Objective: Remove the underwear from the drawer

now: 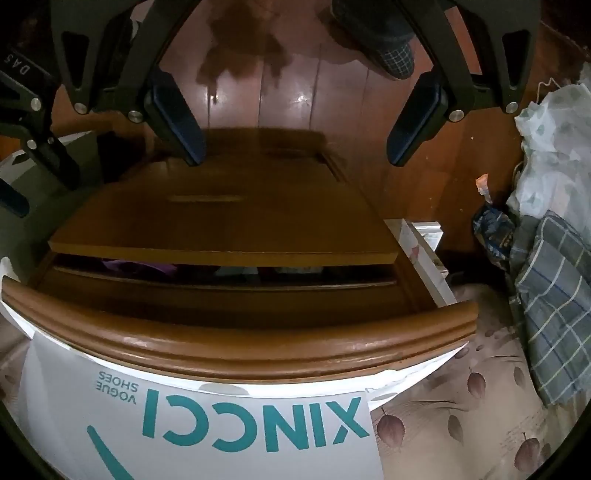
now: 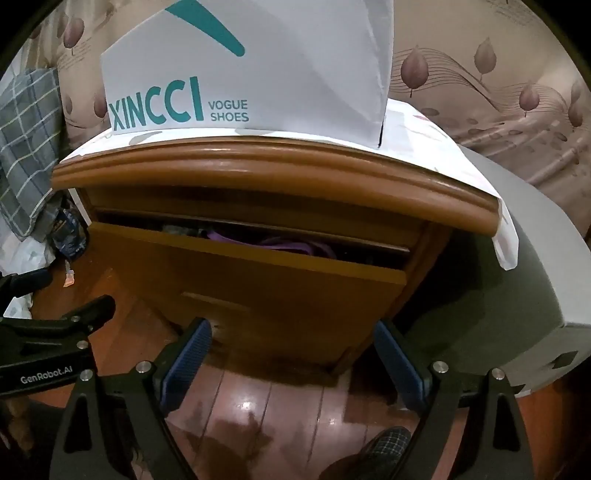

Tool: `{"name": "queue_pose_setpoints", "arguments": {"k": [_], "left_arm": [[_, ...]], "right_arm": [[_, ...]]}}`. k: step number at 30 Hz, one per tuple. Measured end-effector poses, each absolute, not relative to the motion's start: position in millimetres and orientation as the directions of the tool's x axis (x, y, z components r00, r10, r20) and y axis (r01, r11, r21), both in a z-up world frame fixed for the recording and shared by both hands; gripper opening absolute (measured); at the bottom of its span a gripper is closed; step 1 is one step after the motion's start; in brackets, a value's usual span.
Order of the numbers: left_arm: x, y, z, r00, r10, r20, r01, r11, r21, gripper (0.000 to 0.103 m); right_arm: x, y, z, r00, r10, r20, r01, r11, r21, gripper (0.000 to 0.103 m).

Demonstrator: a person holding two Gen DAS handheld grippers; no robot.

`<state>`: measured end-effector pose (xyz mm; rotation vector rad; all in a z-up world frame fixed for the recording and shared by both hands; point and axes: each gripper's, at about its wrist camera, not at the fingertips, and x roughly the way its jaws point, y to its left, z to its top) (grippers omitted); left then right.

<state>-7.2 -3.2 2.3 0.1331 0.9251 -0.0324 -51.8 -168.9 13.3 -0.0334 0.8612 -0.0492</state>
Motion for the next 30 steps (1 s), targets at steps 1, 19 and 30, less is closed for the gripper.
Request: {"name": "queue_pose_setpoints", "arguments": {"k": [1, 19, 30], "left_arm": [[-7.3, -3.9, 2.3, 0.604, 0.033, -0.797, 0.084, 0.991, 0.105, 0.098], [-5.6, -4.0, -0.5, 0.604, 0.014, -0.797, 0.099, 0.991, 0.093, 0.097], [-4.3, -6.8, -4.8, 0.581, 0.030, -0.813, 0.096, 0.990, 0.105, 0.097]], "right_arm": [[-51.6, -168.9, 13.6, 0.649, -0.056, -0.758, 0.030, 0.998, -0.049, 0.092], [-50.1, -169.7, 12.4, 0.640, -0.036, -0.768, 0.026, 0.999, -0.026, 0.092], [-50.6, -169.4, 12.8, 0.645, -0.043, -0.763, 0.035, 0.999, -0.027, 0.092]]}}
